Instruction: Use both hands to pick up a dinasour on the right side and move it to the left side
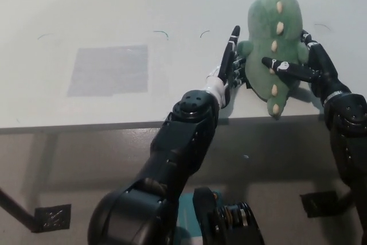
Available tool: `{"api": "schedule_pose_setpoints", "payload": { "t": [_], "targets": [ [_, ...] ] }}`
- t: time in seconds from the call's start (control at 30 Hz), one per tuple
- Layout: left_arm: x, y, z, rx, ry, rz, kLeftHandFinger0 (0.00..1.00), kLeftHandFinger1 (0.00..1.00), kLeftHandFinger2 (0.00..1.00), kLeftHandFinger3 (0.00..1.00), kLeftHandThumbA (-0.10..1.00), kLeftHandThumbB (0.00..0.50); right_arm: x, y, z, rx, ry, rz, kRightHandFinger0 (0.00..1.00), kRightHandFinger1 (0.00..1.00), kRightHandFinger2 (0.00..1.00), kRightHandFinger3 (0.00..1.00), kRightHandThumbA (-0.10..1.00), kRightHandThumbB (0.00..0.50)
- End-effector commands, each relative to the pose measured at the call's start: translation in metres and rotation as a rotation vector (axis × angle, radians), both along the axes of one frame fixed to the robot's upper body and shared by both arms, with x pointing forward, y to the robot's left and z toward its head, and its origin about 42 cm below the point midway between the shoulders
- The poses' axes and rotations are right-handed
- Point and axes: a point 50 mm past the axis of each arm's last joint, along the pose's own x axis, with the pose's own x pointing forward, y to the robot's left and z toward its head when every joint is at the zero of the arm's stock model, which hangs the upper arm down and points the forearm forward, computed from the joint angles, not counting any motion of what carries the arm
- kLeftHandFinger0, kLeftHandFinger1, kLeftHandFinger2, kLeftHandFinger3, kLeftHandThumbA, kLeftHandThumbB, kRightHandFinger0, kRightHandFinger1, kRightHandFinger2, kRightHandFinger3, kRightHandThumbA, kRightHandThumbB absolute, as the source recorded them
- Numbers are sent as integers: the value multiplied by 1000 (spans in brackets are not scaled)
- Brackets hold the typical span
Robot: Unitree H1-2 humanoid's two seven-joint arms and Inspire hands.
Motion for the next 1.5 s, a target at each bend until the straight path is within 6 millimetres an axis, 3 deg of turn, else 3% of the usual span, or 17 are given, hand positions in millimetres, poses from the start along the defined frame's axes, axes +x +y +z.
{"api": "schedule_pose_setpoints", "payload": {
  "t": [0.0,0.03,0.17,0.2,0.3,0.4,0.53,0.63,0.8,0.87,0.9,0.93,1.07,1.17,1.3,1.4,1.47],
  "targets": [
    [-3,-42,36,5,-64,-107,1000,1000,1000,1000,1000,402,9,25,25,64,-77,39,1000,1000,1000,1000,1000,105],
    [-7,-48,33,16,-71,-131,1000,1000,1000,1000,1000,370,5,25,23,55,-99,33,1000,1000,1000,1000,1000,82],
    [-12,-55,29,25,-87,-154,1000,1000,1000,1000,1000,375,2,24,18,40,-102,27,1000,1000,1000,1000,1000,107],
    [-13,-56,28,15,-62,-143,1000,1000,1000,1000,1000,346,2,24,17,44,-97,29,1000,1000,1000,1000,1000,128],
    [-12,-51,25,10,-46,-136,1000,1000,1000,1000,1000,270,1,28,16,62,-80,39,1000,1000,1000,1000,1000,124],
    [-8,-45,26,44,-49,-134,1000,1000,1000,1000,1000,297,2,30,17,80,-79,43,1000,1000,1000,1000,1000,113],
    [-4,-39,28,60,-49,-127,1000,1000,1000,1000,1000,282,4,35,18,82,-80,54,1000,1000,1000,1000,1000,103],
    [-3,-28,19,48,-35,-111,1000,1000,1000,1000,1000,299,3,44,11,84,-56,68,1000,1000,1000,1000,1000,103],
    [-2,-15,8,43,-31,-104,1000,1000,1000,1000,1000,282,1,59,0,95,-36,77,1000,1000,1000,1000,1000,121],
    [-3,-4,-1,51,-18,-88,1000,1000,1000,1000,1000,319,-1,69,-8,107,6,94,1000,1000,1000,1000,1000,134],
    [-4,-9,1,48,-18,-95,1000,1000,1000,1000,1000,320,-1,63,-6,102,3,85,1000,1000,1000,1000,1000,135],
    [-4,-1,-7,46,3,-73,1000,1000,1000,1000,1000,322,-2,69,-11,121,18,96,1000,1000,1000,1000,1000,98],
    [-5,7,-17,71,10,-68,1000,1000,1000,1000,1000,309,-7,77,-20,145,38,99,1000,1000,1000,1000,1000,132],
    [-7,8,-21,93,6,-79,1000,1000,1000,1000,1000,295,-9,80,-28,140,43,79,1000,1000,1000,1000,1000,93],
    [-9,10,-27,80,22,-68,1000,1000,1000,1000,1000,317,-13,88,-34,155,64,61,1000,1000,1000,1000,1000,98],
    [-9,29,-38,73,29,-24,1000,1000,1000,1000,1000,297,-16,113,-40,160,85,83,1000,1000,1000,1000,1000,78],
    [-9,39,-43,55,22,7,1000,1000,1000,1000,1000,258,-17,125,-41,166,102,97,1000,1000,1000,1000,1000,89]
  ]
}}
